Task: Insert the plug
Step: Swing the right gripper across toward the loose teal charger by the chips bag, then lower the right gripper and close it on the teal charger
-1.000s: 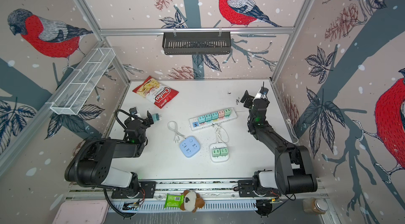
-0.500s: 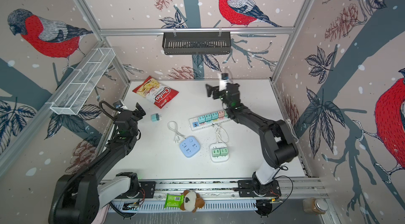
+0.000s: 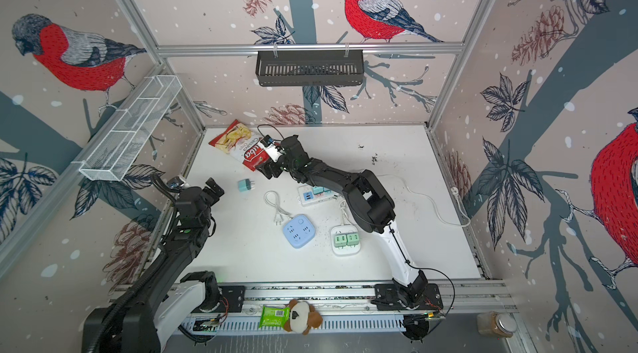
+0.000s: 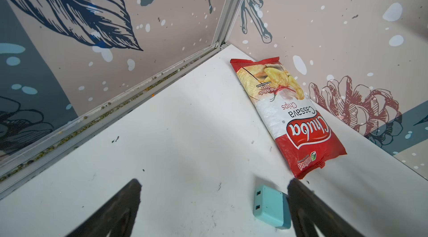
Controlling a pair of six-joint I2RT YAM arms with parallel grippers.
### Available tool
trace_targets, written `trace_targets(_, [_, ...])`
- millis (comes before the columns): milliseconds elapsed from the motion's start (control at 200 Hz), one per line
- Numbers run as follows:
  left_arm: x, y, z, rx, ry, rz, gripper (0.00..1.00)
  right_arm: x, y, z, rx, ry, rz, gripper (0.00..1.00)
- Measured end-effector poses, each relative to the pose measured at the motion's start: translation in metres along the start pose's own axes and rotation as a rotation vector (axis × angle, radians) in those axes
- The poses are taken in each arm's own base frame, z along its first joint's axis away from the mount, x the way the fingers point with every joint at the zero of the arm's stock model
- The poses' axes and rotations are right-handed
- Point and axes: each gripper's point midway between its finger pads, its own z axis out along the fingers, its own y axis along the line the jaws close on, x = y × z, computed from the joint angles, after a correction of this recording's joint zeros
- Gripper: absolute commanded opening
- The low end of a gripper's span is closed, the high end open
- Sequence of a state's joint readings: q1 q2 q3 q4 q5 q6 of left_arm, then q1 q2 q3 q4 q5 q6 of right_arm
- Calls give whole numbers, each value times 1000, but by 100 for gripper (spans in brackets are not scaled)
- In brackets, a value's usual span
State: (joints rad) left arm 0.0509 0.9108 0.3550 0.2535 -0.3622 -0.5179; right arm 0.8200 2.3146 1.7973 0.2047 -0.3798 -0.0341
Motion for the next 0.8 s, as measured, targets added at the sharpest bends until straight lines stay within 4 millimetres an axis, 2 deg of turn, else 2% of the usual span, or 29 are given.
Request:
trace_targets(160, [1, 2, 0, 13, 25, -32, 98, 23, 27, 44, -83, 73, -18, 84])
trace_targets(325, [0, -1, 2, 25, 52, -60, 98, 35, 31, 71, -116, 112, -24, 85])
trace_targets(530, [4, 3, 2, 21, 75, -60, 98, 58, 38, 86, -145, 156, -11, 86])
trace_targets(801, [-4, 1, -2, 40, 54, -71, 98, 79, 46, 93, -201, 185, 9, 83])
